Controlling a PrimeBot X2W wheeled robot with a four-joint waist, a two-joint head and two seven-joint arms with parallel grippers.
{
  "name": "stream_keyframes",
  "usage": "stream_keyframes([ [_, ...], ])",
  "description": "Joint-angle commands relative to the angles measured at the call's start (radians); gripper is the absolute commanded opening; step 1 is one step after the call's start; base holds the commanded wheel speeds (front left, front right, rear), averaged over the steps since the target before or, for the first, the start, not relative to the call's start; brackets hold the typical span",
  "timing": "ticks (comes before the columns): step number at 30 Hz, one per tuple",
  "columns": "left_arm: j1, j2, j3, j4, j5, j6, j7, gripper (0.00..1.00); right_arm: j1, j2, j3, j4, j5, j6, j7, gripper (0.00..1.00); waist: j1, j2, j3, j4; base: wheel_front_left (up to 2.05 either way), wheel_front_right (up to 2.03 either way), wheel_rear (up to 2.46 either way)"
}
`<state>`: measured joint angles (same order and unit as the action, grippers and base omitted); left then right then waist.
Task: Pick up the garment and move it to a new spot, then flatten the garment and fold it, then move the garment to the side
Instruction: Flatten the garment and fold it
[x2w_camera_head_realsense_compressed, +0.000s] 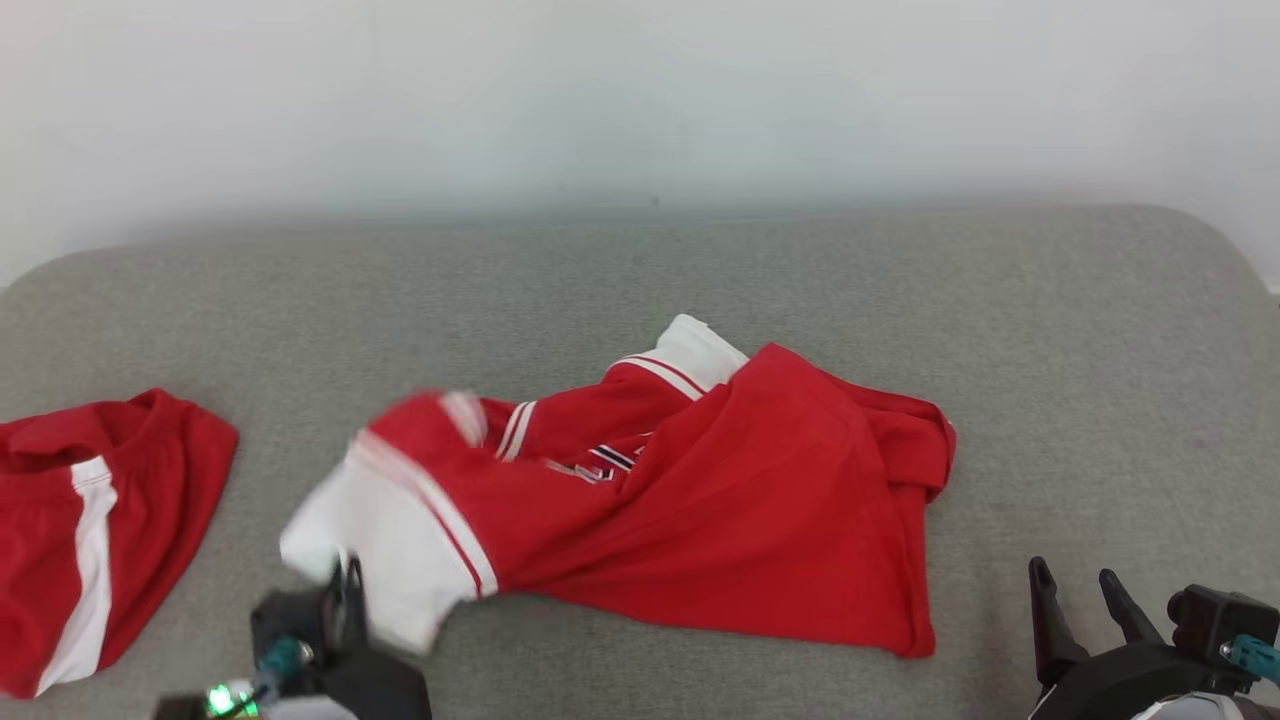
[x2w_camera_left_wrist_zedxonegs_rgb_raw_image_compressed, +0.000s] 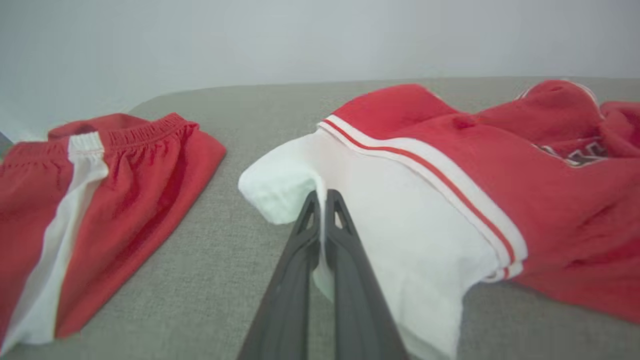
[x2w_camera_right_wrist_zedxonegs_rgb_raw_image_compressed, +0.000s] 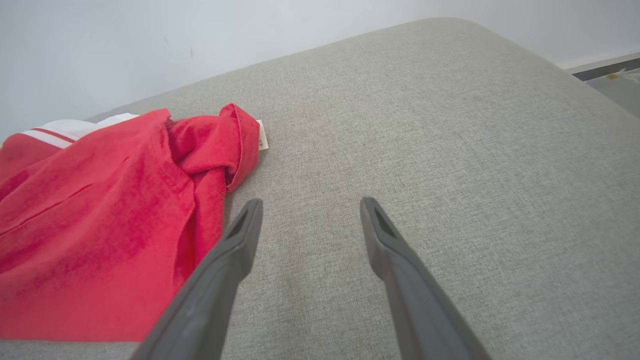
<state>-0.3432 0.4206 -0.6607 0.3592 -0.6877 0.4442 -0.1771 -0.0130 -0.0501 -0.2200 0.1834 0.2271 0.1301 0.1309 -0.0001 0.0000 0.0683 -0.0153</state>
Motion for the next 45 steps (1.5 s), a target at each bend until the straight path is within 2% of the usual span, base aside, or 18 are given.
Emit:
stream_keyframes([
  [1,0.055,-0.005,-0.013,-0.018,-0.025,0.022,0.045,0.0,0.013,0.0,0.002,0.0,0.003,0.002,0.002,1.0,0.0001,0.0,-0.007,0.033,0.0,0.0,0.0],
  [2,0.069,-0.008,-0.018,-0.02,-0.032,0.022,0.064,0.15,0.012,0.0,0.004,-0.002,0.003,0.002,0.003,1.0,0.0001,0.0,-0.007,0.04,0.0,0.0,0.0],
  [3,0.078,-0.015,-0.022,-0.013,-0.043,0.02,0.082,0.46,0.009,0.0,0.009,-0.003,0.004,0.002,0.005,1.0,0.0001,0.0,-0.008,0.044,0.0,0.0,0.0],
  [4,0.089,-0.023,-0.028,-0.002,-0.055,0.014,0.099,1.0,0.006,0.0,0.014,-0.004,0.006,0.002,0.007,1.0,0.0001,0.0,-0.008,0.047,0.0,0.0,0.0],
  [7,0.098,-0.037,-0.034,0.009,-0.077,0.005,0.125,1.0,-0.001,0.0,0.02,-0.001,0.008,0.002,0.006,1.0,0.0001,0.0,-0.01,0.05,0.0,0.0,0.0],
  [11,0.116,-0.025,-0.016,0.023,-0.107,0.024,0.167,1.0,0.0,0.0,0.02,0.002,0.004,0.002,0.006,1.0,0.0001,0.0,-0.016,0.047,0.0,0.0,0.0],
  [16,0.152,0.057,0.045,-0.012,-0.141,0.067,0.185,1.0,0.011,0.0,-0.001,-0.012,-0.004,0.002,0.006,1.0,0.0001,0.0,-0.016,0.029,0.0,0.0,0.0],
  [19,0.167,0.105,0.073,-0.041,-0.144,0.076,0.176,1.0,0.009,0.0,-0.008,-0.019,-0.008,0.002,0.009,1.0,0.0001,0.0,-0.012,0.02,0.0,0.0,0.0],
  [21,0.155,0.132,0.073,-0.056,-0.132,0.066,0.183,1.0,0.008,0.0,-0.009,-0.022,-0.009,0.002,0.011,1.0,0.0001,0.0,-0.008,0.015,0.0,0.0,0.0],
  [29,0.066,0.161,-0.004,-0.012,-0.082,-0.002,0.262,1.0,-0.004,0.0,0.003,-0.03,-0.004,0.002,0.015,1.0,0.0001,0.0,0.013,-0.001,0.0,0.0,0.0],
  [36,-0.022,0.145,-0.066,0.13,-0.056,-0.096,0.308,1.0,-0.008,0.0,0.006,-0.033,-0.005,0.002,0.014,1.0,0.0001,0.0,0.029,-0.008,0.0,0.0,0.0],
  [39,-0.046,0.135,-0.094,0.177,-0.054,-0.15,0.335,1.0,-0.011,0.0,0.004,-0.028,-0.005,0.002,0.011,1.0,0.0001,0.0,0.034,-0.009,0.0,0.0,0.0],
  [41,-0.057,0.126,-0.107,0.199,-0.065,-0.191,0.35,0.95,-0.013,0.0,0.001,-0.026,-0.005,0.002,0.01,1.0,0.0001,0.0,0.036,-0.008,0.0,0.0,0.0],
  [43,-0.066,0.12,-0.119,0.219,-0.073,-0.224,0.366,0.85,-0.012,0.0,-0.002,-0.026,-0.005,0.002,0.008,1.0,0.0001,0.0,0.037,-0.005,0.0,0.0,0.0],
  [45,-0.07,0.114,-0.131,0.238,-0.079,-0.248,0.386,0.59,-0.011,0.0,-0.003,-0.026,-0.006,0.002,0.011,1.0,0.0001,0.0,0.037,-0.002,0.0,0.0,0.0],
])
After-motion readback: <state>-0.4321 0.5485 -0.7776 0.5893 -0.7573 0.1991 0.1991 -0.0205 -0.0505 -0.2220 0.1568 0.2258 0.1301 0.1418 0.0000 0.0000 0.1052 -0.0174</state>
